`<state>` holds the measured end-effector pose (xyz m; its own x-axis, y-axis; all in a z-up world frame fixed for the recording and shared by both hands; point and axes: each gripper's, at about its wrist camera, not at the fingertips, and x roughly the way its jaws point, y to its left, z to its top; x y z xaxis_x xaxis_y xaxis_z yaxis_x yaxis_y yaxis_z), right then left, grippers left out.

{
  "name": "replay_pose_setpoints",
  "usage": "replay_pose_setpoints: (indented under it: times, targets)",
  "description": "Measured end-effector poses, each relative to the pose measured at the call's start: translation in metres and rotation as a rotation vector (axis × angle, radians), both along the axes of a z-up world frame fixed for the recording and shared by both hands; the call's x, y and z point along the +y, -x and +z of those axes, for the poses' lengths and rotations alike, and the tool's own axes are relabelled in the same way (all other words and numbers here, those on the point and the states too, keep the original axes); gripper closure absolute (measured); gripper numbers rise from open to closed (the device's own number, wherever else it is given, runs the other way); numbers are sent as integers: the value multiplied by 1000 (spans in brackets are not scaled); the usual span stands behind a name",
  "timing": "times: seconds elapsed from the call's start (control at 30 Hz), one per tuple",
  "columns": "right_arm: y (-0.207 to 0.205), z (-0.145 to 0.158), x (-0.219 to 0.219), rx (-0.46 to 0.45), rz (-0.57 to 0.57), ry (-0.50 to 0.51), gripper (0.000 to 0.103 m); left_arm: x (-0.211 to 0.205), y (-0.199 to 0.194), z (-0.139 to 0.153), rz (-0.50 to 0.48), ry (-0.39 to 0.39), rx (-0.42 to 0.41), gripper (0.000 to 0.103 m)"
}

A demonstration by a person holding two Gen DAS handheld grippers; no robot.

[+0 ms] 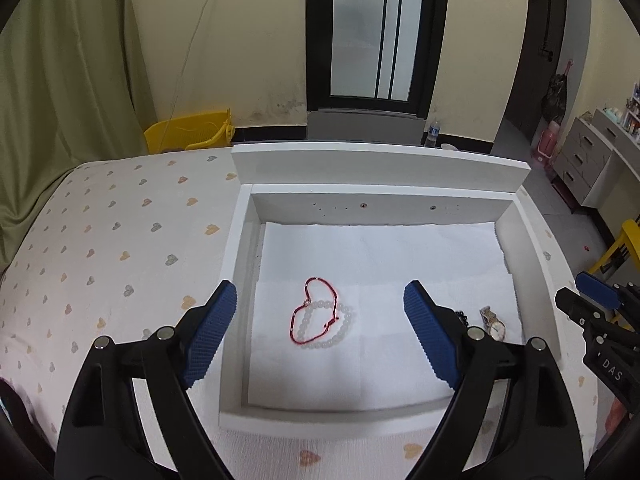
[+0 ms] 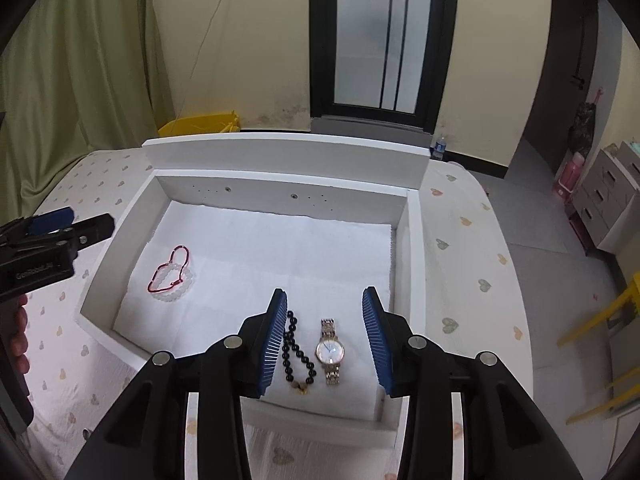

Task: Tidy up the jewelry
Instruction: 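Move both tools back toward the wooden bracelet and earring card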

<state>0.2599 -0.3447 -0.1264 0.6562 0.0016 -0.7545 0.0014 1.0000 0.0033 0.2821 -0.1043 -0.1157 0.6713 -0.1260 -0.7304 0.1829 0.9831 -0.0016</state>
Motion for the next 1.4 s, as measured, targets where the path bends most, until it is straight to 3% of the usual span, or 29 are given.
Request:
replay_pose_setpoints:
  times: [0.17, 0.37, 0.6, 1.03, 1.23, 1.4]
  targets:
    - [39, 13, 18, -3, 12, 7, 61, 15, 40, 13, -19, -58, -13, 20]
    - [89, 23, 45, -3, 37, 5, 55, 54, 92, 24, 26, -28, -3, 18]
    - [157, 23, 77, 19, 57, -21, 55, 91, 166, 15, 81, -38, 49, 18]
    - [266, -6, 112, 107, 82, 0, 54, 105, 276, -9, 76, -46, 114, 18]
    - [289, -22, 126, 140, 96, 18, 46, 107, 300, -23, 81, -50, 147, 18]
    - [293, -43, 132, 181, 96, 40, 41, 109, 312, -52, 104, -46, 208, 18]
